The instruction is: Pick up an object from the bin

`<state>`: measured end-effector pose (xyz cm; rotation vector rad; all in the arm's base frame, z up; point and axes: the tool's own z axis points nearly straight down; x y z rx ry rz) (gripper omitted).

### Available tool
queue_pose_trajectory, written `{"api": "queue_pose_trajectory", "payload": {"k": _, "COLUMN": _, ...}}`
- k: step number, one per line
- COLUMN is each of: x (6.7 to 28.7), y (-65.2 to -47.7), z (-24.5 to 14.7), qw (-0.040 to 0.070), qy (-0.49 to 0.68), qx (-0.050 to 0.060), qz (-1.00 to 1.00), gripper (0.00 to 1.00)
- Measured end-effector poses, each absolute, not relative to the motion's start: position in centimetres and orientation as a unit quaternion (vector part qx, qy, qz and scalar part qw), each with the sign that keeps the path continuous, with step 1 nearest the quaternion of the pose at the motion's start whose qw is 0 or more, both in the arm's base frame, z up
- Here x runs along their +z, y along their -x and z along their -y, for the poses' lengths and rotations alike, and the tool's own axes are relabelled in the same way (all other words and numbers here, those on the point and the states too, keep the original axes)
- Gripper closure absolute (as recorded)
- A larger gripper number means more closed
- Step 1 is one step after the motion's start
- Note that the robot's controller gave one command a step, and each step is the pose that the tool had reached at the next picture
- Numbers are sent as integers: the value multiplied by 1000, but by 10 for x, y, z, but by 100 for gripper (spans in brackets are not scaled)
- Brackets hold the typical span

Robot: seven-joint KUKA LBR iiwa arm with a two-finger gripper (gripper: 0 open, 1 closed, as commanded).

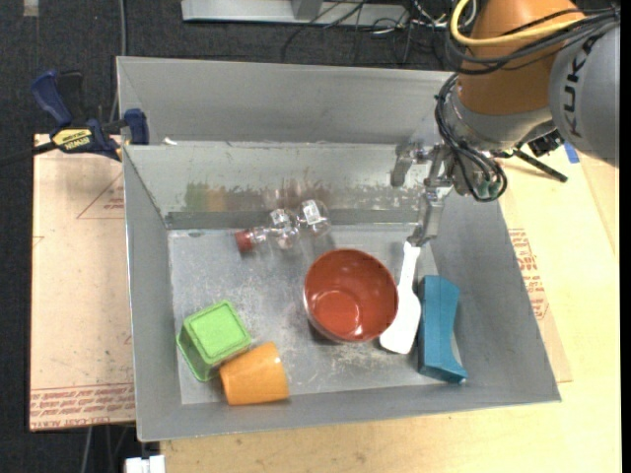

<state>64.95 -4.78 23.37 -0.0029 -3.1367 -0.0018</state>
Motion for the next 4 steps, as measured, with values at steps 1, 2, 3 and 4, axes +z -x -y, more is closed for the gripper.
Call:
{"api": "queue_pose_trajectory", "payload": {"k": 1, "x": 126, "y": -586, "z": -8, "qw": 7, "qy": 65, "qx": -2, "qz": 998, "gripper": 0}}
{"api": "queue_pose_trajectory", "payload": {"k": 2, "x": 130, "y": -589, "z": -5, "qw": 2, "qy": 66, "qx": -1, "qz": 998, "gripper": 100}}
{"api": "queue_pose_trajectory", "payload": {"k": 3, "x": 75, "y": -545, "z": -4, "qw": -7, "qy": 108, "qx": -3, "qz": 994, "gripper": 100}}
{"api": "queue_pose_trajectory", "payload": {"k": 4, "x": 81, "y": -507, "z": -15, "qw": -42, "qy": 100, "qx": -6, "qz": 994, "gripper": 100}}
